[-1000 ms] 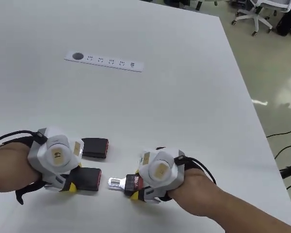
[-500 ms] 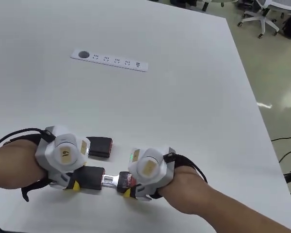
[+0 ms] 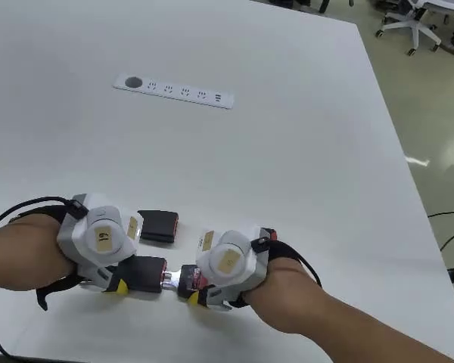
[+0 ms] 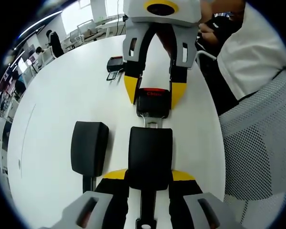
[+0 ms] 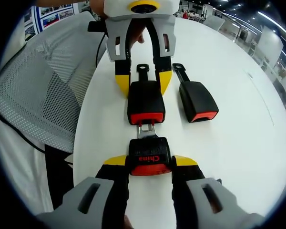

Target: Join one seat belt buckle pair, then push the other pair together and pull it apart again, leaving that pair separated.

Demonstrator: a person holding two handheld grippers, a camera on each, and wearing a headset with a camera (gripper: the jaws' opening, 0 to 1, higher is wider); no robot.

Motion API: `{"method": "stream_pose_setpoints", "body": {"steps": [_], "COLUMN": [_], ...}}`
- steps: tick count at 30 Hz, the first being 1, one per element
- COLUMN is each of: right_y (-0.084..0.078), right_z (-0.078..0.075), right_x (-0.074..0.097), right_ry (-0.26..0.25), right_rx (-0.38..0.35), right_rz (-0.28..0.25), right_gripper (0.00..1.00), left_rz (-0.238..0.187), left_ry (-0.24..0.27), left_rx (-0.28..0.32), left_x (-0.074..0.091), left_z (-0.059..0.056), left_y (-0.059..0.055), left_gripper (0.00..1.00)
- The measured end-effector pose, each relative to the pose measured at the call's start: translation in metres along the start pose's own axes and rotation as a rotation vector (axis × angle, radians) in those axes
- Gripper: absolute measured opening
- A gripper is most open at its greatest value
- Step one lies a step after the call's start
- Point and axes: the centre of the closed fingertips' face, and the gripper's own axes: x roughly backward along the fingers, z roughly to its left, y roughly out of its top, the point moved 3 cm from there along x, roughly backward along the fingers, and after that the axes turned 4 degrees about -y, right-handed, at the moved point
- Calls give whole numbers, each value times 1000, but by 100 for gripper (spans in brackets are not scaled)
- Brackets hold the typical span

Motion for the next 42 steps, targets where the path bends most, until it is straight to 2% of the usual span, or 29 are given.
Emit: {"method": "stream_pose_setpoints", "body": {"steps": [3, 8, 15, 23, 30, 35, 36, 37, 42], "right_y": [3, 7, 7, 12, 18, 18, 12, 15, 15], "right_z": [0, -1, -1, -2, -1, 0, 2, 2, 3], "right_x": [1, 0, -2, -6, -11, -13, -9, -10, -9], "right_ry": [0, -17, -12, -6, -2, -4, -16, -6, -9], "right_rx": [-9, -7, -9, 1, 14, -11, -47, -14, -12], "right_rz": [-17, -30, -36, -45, -51, -61, -26, -53, -48], "right_gripper": [32, 31, 31, 31, 31, 31, 31, 31, 31], "left_rz": [-6, 17, -13, -13, -1, 24, 38, 29, 22], "left_ry": [2, 1, -4, -10, -11, -14, -13, -15, -12], "left_rx": [4, -9, -2, -25, -35, -48, -57, -54, -45], "left_x": [0, 0, 0, 0, -1, -2, 0, 1, 1], "left_z": [0, -1, 1, 1, 1, 0, 0, 0, -1], "left_y": [0, 1, -1, -2, -3, 0, -1, -1, -1], "left_gripper": [32, 32, 32, 32, 32, 31, 31, 31, 32]}}
